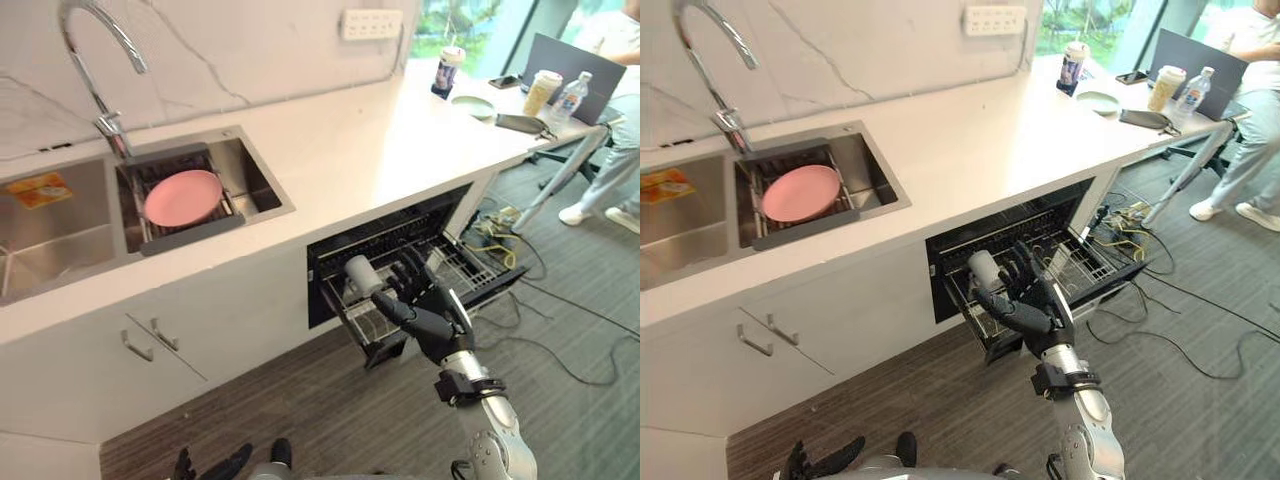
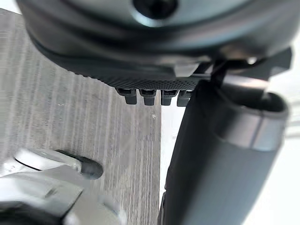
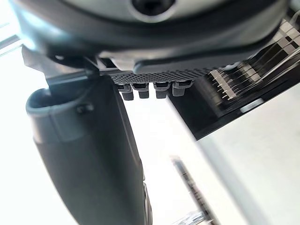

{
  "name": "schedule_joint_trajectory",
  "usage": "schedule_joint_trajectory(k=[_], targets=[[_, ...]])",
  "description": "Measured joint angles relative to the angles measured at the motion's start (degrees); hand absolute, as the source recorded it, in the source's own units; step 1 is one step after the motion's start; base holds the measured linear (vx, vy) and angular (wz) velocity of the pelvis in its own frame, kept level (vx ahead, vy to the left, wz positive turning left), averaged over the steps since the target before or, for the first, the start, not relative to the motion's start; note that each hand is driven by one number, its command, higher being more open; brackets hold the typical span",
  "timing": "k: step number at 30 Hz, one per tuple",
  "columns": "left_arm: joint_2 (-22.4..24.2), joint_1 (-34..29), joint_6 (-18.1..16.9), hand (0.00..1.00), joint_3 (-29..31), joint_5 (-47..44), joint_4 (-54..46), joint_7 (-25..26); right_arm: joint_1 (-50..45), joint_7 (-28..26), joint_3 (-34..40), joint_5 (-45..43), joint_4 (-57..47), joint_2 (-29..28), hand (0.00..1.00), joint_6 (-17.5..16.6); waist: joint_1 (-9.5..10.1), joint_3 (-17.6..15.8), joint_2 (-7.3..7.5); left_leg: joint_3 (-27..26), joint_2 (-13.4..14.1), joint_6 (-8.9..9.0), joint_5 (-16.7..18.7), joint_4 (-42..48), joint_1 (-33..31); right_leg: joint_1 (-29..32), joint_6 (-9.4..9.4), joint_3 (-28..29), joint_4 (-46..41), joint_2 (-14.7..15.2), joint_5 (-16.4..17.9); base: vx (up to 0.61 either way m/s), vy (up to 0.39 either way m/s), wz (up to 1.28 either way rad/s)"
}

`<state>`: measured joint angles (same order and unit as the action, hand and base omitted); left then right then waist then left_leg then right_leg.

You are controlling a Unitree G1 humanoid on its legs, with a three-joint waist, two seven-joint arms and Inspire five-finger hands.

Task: Walk over to the sink, pick up the cup, carry it to the dishwasher, place the cup inside the dishwasher, then close the dishwasher door

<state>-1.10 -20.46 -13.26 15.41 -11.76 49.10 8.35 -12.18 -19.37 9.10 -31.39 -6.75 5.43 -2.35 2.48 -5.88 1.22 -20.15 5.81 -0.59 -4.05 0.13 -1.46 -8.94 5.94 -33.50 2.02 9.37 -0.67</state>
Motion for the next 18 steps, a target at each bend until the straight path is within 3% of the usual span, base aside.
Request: schedule_joint_trajectory(k=[2, 4, 5, 6, 7, 8, 9, 10, 11, 12, 15, 16, 17, 18], targets=[[0.5, -0.1, -0.1, 1.0, 0.7, 1.1, 0.6, -0.2, 2.3, 2.5, 5.0, -0.2, -0.5, 2.4, 1.0, -0.3, 0.0, 0.2, -0.54, -3.7, 1.0, 0.79, 1.1, 3.8, -1.1, -1.4, 0.94, -3.4, -1.2, 1.3, 0.5, 0.09, 0.149, 1.09], [1.3, -0.8, 0.0, 1.0, 1.9, 1.8, 1.3, -0.3, 4.5, 3.5, 7.6, -0.4, -0.7, 3.9, 1.0, -1.0, 0.37, 0.3, -0.73, -2.6, -0.9, 0.31, 1.7, 2.1, -0.5, -1.5, 2.09, -4.5, -3.5, 3.4, 1.6, 0.08, 0.149, 0.56], [1.3, -1.0, 0.1, 1.0, 2.1, 1.9, 1.8, -0.3, 4.9, 3.6, 8.7, -0.9, -1.1, 3.7, 1.0, -1.7, -0.11, 0.3, -0.62, -2.7, -2.4, 0.19, 1.7, 0.5, 0.5, -1.4, 2.94, -5.8, -7.0, 5.8, 3.4, 0.12, 0.148, 0.69], [1.1, -0.9, 0.3, 1.0, 2.1, 2.4, 2.8, -0.2, 4.8, 3.7, 9.2, -2.1, -1.1, 3.4, 1.0, -2.2, -0.9, 0.1, -0.37, -3.0, -3.8, 0.06, 1.7, -1.4, 2.0, -1.0, 2.87, -7.2, -12.5, 8.5, 4.9, 0.13, 0.146, 0.73], [1.1, -0.6, 0.5, 1.0, 2.0, 2.7, 3.6, -0.2, 4.5, 3.8, 9.6, -2.5, -1.1, 3.4, 1.0, -2.2, -1.18, 0.2, -1.08, -2.8, -4.1, -0.1, 1.6, -2.4, 2.6, 0.3, 2.23, -7.2, -17.2, 10.2, 5.3, 0.1, 0.163, 0.78], [1.2, -0.4, 0.6, 1.0, 1.2, 3.2, 4.3, -0.3, 3.8, 4.2, 9.4, -2.5, -1.1, 2.9, 1.0, -2.2, -1.78, 0.5, -1.86, -2.3, -4.4, -0.32, 1.5, -3.3, 3.0, 4.8, -4.14, -4.4, -29.1, 13.8, 4.8, 0.11, 0.199, 0.76], [0.7, -0.2, 0.7, 1.0, 0.0, 3.8, 4.3, -0.4, 2.6, 4.3, 9.0, -2.4, -1.1, 1.9, 1.0, -2.2, -2.53, 0.3, -1.86, 0.0, -4.5, -2.03, 1.0, -3.2, 3.3, 10.0, -7.11, 3.2, -38.1, 14.5, 5.1, 0.11, 0.176, 0.81], [-0.3, 0.2, 0.8, 1.0, -0.8, 3.9, 4.3, -0.5, 2.0, 4.3, 8.9, -2.2, -1.1, 0.9, 1.0, -2.2, -2.87, 0.1, -1.82, 1.2, -4.4, -2.08, 1.0, -3.1, 3.4, 11.3, -5.23, 7.4, -38.9, 12.7, 7.1, 0.12, 0.083, 1.09], [-1.6, 1.0, 1.1, 1.0, -1.9, 4.0, 4.3, -0.5, 0.3, 4.4, 8.5, -2.2, -1.3, -0.6, 1.0, -2.3, -4.03, -0.4, -1.37, 4.7, -4.1, -2.14, 0.8, -3.2, 3.0, 11.7, -3.2, 13.6, -34.8, 7.2, 10.6, 0.12, -0.014, 1.22], [-2.1, 1.6, 1.1, 1.0, -2.4, 4.0, 4.4, -0.7, -1.0, 4.5, 8.1, -2.2, -1.8, -1.2, 1.0, -2.3, -4.6, -0.5, -0.57, 6.7, -4.4, -2.2, 0.3, -4.1, 3.1, 11.6, -2.62, 17.3, -27.8, 3.3, 11.8, 0.12, -0.025, 1.13], [-2.8, 1.7, 1.3, 1.0, -2.4, 4.2, 4.6, -1.0, -2.2, 4.5, 5.6, -2.3, -4.3, -1.4, 1.0, -2.5, -4.39, -0.4, 0.96, 7.9, -5.9, -2.37, 0.1, -5.2, 3.8, 12.1, -3.7, 19.5, -17.0, -0.3, 10.5, 0.12, -0.054, 0.45], [-2.9, 1.8, 1.3, 1.0, -2.3, 4.7, 4.5, -1.0, -3.0, 4.5, 4.8, -2.3, -6.4, -1.4, 1.0, -2.8, -4.72, -0.5, 1.38, 8.8, -6.9, -2.24, 0.5, -5.2, 4.2, 11.0, -3.65, 20.3, -14.7, -0.5, 6.2, 0.13, -0.083, 0.4], [-2.3, 1.7, 1.3, 1.0, -2.2, 5.0, 4.1, -1.0, -3.6, 4.6, 4.5, -2.4, -7.7, -1.4, 1.0, -3.5, -4.3, -0.5, 1.18, 8.3, -6.7, -1.87, 1.0, -5.2, 4.8, 9.9, -1.93, 19.6, -13.6, -0.5, 5.7, 0.14, -0.083, 0.36], [-2.0, 1.4, 1.3, 1.0, -1.9, 5.1, 3.8, -1.0, -3.6, 4.7, 4.4, -2.5, -8.3, -1.5, 1.0, -3.5, -4.24, -0.3, 0.94, 6.8, -6.2, -1.75, 1.2, -5.2, 5.0, 9.5, -1.87, 19.4, -12.9, -0.6, 5.6, 0.19, -0.073, 0.26]])
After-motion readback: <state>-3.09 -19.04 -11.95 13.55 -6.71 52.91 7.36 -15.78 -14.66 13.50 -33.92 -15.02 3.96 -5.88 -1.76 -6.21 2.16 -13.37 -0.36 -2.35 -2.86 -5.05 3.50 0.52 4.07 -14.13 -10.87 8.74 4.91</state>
